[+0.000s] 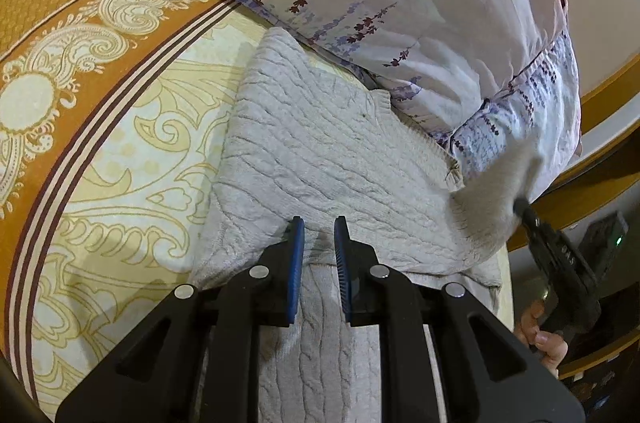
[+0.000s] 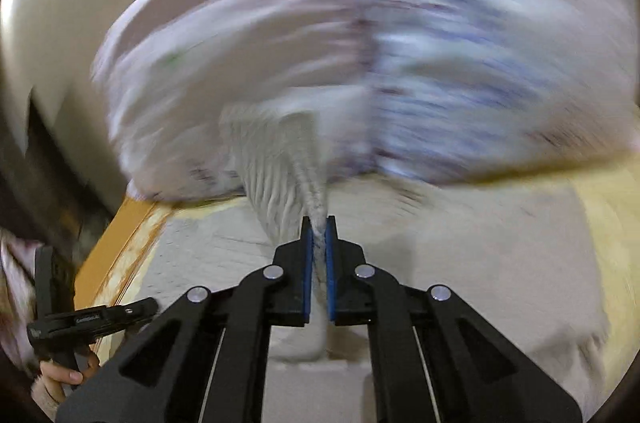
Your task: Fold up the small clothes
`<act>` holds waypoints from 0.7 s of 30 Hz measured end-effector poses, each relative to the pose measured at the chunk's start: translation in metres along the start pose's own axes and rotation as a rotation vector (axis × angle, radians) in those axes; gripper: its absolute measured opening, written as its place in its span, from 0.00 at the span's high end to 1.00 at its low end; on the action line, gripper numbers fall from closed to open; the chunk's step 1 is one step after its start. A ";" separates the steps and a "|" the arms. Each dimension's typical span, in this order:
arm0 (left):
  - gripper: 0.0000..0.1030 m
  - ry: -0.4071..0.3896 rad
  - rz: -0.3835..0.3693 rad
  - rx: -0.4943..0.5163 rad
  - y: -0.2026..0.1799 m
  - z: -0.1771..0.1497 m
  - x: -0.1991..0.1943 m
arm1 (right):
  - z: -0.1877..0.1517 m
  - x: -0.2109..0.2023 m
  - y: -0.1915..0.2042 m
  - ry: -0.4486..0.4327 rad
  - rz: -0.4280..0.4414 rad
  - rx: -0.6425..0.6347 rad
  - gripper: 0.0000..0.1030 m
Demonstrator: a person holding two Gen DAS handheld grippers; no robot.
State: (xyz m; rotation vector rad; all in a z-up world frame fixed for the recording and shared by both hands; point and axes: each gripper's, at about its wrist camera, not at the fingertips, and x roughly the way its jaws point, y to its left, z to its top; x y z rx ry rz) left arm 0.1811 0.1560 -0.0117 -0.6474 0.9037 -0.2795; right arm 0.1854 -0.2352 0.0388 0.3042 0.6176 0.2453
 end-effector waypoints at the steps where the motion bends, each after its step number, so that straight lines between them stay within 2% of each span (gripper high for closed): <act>1: 0.84 0.000 0.006 0.008 -0.002 0.000 0.000 | -0.003 -0.003 -0.013 0.011 -0.016 0.038 0.95; 4: 0.83 0.002 0.019 0.022 -0.005 0.001 0.000 | -0.017 -0.001 -0.052 0.081 -0.038 0.159 0.95; 7: 0.79 0.005 0.012 0.024 -0.006 0.001 -0.001 | -0.030 0.007 -0.078 0.150 0.010 0.273 0.93; 10: 0.75 0.006 0.007 0.030 -0.009 0.002 -0.003 | -0.037 0.009 -0.099 0.180 0.069 0.392 0.75; 11: 0.73 0.006 0.006 0.033 -0.010 0.001 -0.003 | -0.038 0.009 -0.103 0.178 0.085 0.421 0.62; 12: 0.72 0.006 0.004 0.036 -0.011 0.001 -0.004 | -0.039 0.008 -0.108 0.166 0.093 0.454 0.59; 17: 0.62 0.008 -0.011 0.048 -0.013 0.002 -0.003 | -0.032 0.006 -0.123 0.124 0.051 0.494 0.61; 19: 0.58 0.008 -0.016 0.050 -0.015 0.001 -0.003 | -0.028 0.012 -0.127 0.133 0.034 0.474 0.76; 20: 0.54 0.007 -0.021 0.054 -0.016 0.001 -0.003 | -0.026 0.016 -0.126 0.144 0.026 0.452 0.94; 21: 0.52 0.006 -0.022 0.057 -0.018 0.001 -0.003 | -0.023 0.017 -0.124 0.143 0.021 0.424 0.93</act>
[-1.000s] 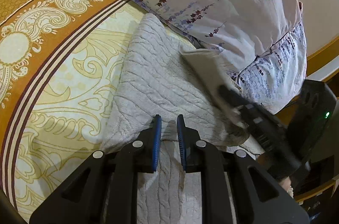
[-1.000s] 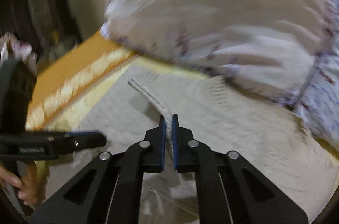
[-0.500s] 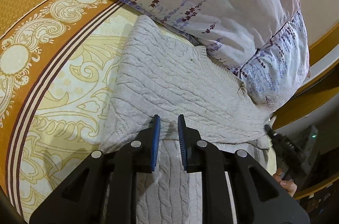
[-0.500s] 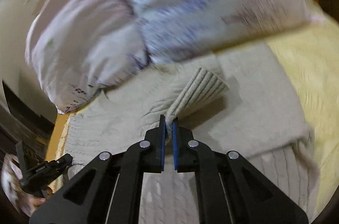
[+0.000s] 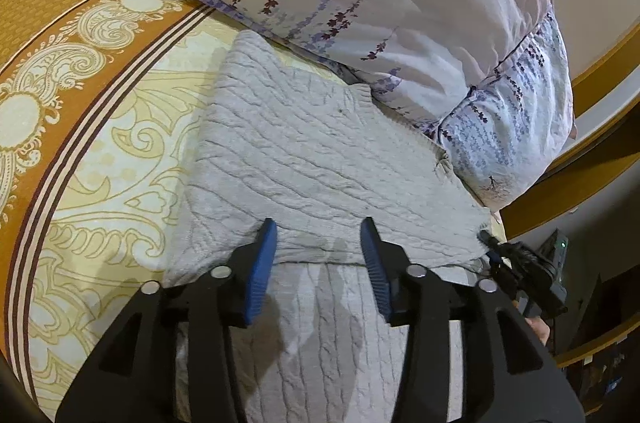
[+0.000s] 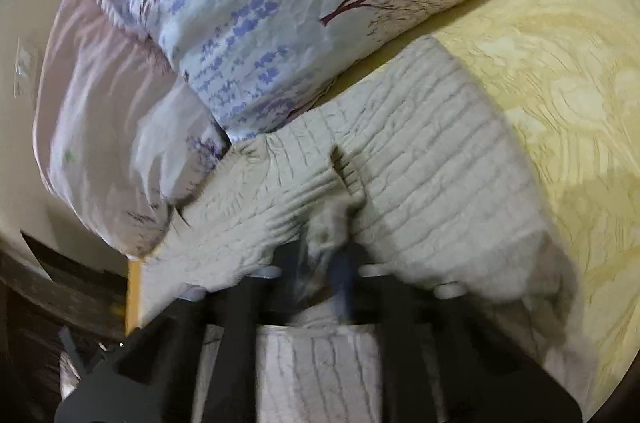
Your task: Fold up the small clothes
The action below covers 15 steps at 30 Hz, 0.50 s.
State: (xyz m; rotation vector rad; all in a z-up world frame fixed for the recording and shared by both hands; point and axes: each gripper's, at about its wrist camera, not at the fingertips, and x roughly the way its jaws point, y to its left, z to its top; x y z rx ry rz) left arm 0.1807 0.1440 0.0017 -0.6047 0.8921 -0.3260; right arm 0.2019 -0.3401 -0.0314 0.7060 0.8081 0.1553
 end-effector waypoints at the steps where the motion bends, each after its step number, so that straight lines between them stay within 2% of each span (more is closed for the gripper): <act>1: 0.47 -0.002 -0.005 0.005 -0.002 -0.001 -0.001 | 0.001 -0.003 0.002 -0.018 0.003 -0.012 0.94; 2: 0.42 -0.005 -0.010 0.011 -0.005 -0.001 -0.002 | 0.003 -0.009 0.005 -0.046 0.012 -0.029 0.94; 4: 0.38 -0.017 -0.018 0.029 -0.009 -0.002 -0.005 | 0.006 -0.027 0.009 -0.118 0.013 -0.066 0.94; 7: 0.36 -0.043 -0.033 0.067 -0.015 -0.004 -0.015 | 0.012 -0.036 0.004 -0.177 -0.078 -0.078 0.94; 8: 0.36 -0.054 -0.033 0.081 -0.017 -0.005 -0.020 | 0.014 -0.032 -0.003 -0.172 -0.135 -0.065 0.94; 10: 0.36 -0.067 -0.021 0.099 -0.018 -0.007 -0.026 | 0.014 -0.023 -0.015 -0.129 -0.174 -0.028 0.94; 13: 0.36 -0.069 -0.017 0.100 -0.014 -0.011 -0.036 | 0.010 -0.022 -0.027 -0.066 -0.157 0.009 0.88; 14: 0.36 -0.065 -0.018 0.094 -0.011 -0.014 -0.040 | 0.011 -0.025 -0.028 -0.066 -0.154 0.010 0.77; 15: 0.36 -0.063 -0.020 0.088 -0.009 -0.017 -0.043 | 0.010 -0.033 -0.028 -0.069 -0.143 0.009 0.62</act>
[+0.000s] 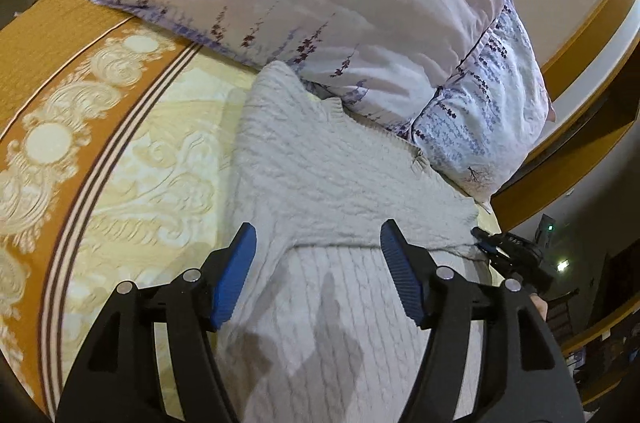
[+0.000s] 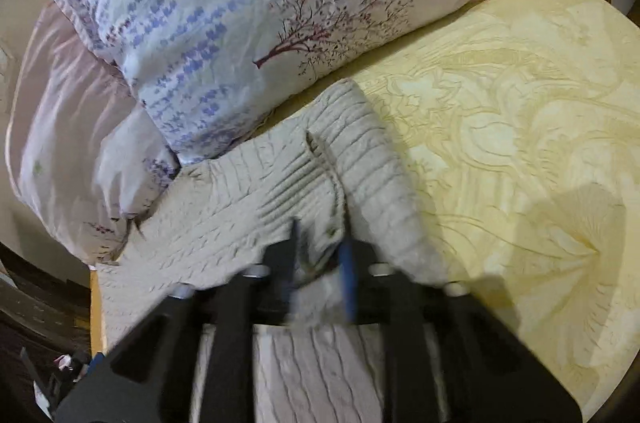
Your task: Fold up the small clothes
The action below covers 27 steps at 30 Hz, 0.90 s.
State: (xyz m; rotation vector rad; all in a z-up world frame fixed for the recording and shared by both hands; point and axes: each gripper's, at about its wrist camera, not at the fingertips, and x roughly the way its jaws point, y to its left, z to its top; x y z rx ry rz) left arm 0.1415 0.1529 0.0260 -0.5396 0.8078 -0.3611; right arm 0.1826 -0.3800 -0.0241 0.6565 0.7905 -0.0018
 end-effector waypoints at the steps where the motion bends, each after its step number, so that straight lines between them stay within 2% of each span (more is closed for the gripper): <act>1: 0.36 0.004 -0.007 -0.008 0.003 -0.004 -0.005 | -0.001 -0.008 -0.001 -0.006 0.012 -0.002 0.54; 2: 0.36 0.007 -0.012 -0.012 0.005 -0.007 -0.008 | -0.003 -0.020 -0.004 -0.015 0.033 -0.008 0.45; 3: 0.36 0.011 -0.019 -0.016 0.008 -0.011 -0.013 | -0.004 -0.027 -0.005 -0.015 0.043 -0.016 0.41; 8: 0.36 0.045 -0.052 -0.033 0.020 -0.038 -0.031 | -0.024 -0.069 -0.036 0.055 0.124 -0.028 0.40; 14: 0.37 0.076 -0.093 -0.072 0.030 -0.072 -0.042 | -0.065 -0.102 -0.074 0.105 0.130 -0.045 0.41; 18: 0.39 0.064 -0.103 -0.046 0.026 -0.091 -0.050 | -0.092 -0.106 -0.086 0.162 0.181 -0.029 0.54; 20: 0.39 0.060 -0.117 -0.038 0.023 -0.099 -0.055 | -0.104 -0.111 -0.088 0.172 0.223 -0.024 0.58; 23: 0.49 0.077 -0.163 -0.047 0.019 -0.114 -0.061 | -0.125 -0.118 -0.090 0.212 0.310 -0.020 0.63; 27: 0.54 0.078 -0.193 -0.044 0.014 -0.133 -0.071 | -0.152 -0.126 -0.094 0.261 0.422 -0.012 0.74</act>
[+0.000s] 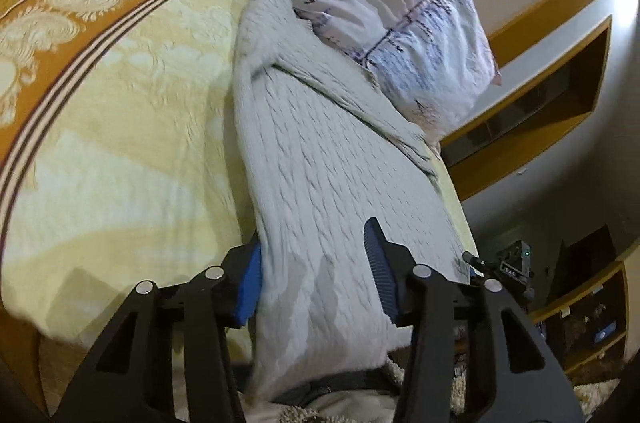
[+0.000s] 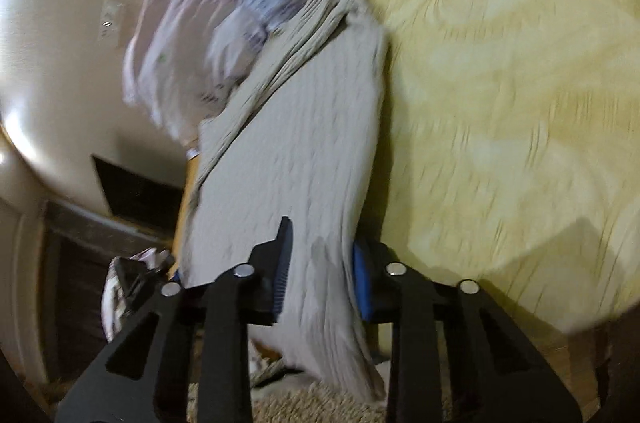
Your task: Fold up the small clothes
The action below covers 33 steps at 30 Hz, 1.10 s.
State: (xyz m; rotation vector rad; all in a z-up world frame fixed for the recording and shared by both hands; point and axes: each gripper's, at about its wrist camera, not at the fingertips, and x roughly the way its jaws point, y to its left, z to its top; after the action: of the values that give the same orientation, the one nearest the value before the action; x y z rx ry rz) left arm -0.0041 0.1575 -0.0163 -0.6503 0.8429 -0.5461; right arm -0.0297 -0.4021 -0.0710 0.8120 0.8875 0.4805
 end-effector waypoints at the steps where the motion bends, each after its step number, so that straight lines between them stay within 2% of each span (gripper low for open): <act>1: 0.56 0.005 -0.023 -0.011 -0.002 -0.007 -0.002 | -0.003 -0.001 0.000 0.005 0.013 -0.002 0.75; 3: 0.57 0.014 -0.043 -0.021 -0.004 -0.017 -0.005 | -0.015 -0.002 0.004 0.023 0.040 -0.020 0.79; 10: 0.65 0.043 -0.073 -0.066 -0.004 -0.049 -0.012 | -0.034 -0.005 0.013 0.030 0.038 -0.089 0.83; 13: 0.71 0.050 -0.073 -0.078 -0.004 -0.054 -0.011 | -0.033 -0.005 0.014 0.029 0.031 -0.101 0.84; 15: 0.76 0.058 -0.062 -0.080 -0.004 -0.055 -0.009 | -0.033 -0.004 0.017 0.021 0.015 -0.122 0.90; 16: 0.81 0.065 -0.052 -0.078 -0.004 -0.055 -0.008 | -0.032 -0.005 0.019 0.011 0.005 -0.135 0.91; 17: 0.90 0.074 -0.034 -0.069 -0.005 -0.055 -0.007 | -0.032 -0.006 0.021 -0.005 -0.004 -0.151 0.92; 18: 0.93 0.079 -0.016 -0.056 -0.007 -0.055 -0.006 | -0.031 -0.010 0.026 -0.033 -0.017 -0.175 0.92; 22: 0.94 0.050 -0.005 -0.012 -0.015 -0.046 -0.012 | -0.023 -0.027 0.044 -0.163 -0.064 -0.258 0.93; 25: 0.94 -0.011 0.018 0.024 -0.021 -0.028 -0.022 | -0.014 -0.041 0.061 -0.274 -0.107 -0.326 0.93; 29: 0.94 -0.088 0.052 0.061 -0.029 0.003 -0.032 | 0.000 -0.043 0.080 -0.344 -0.152 -0.397 0.93; 33: 0.94 -0.132 0.088 0.095 -0.036 0.035 -0.030 | 0.014 -0.042 0.097 -0.399 -0.191 -0.458 0.93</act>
State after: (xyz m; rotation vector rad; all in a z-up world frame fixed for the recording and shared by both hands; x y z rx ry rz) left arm 0.0015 0.1632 0.0415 -0.5540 0.7135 -0.4556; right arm -0.0464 -0.3767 0.0310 0.3766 0.4507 0.3191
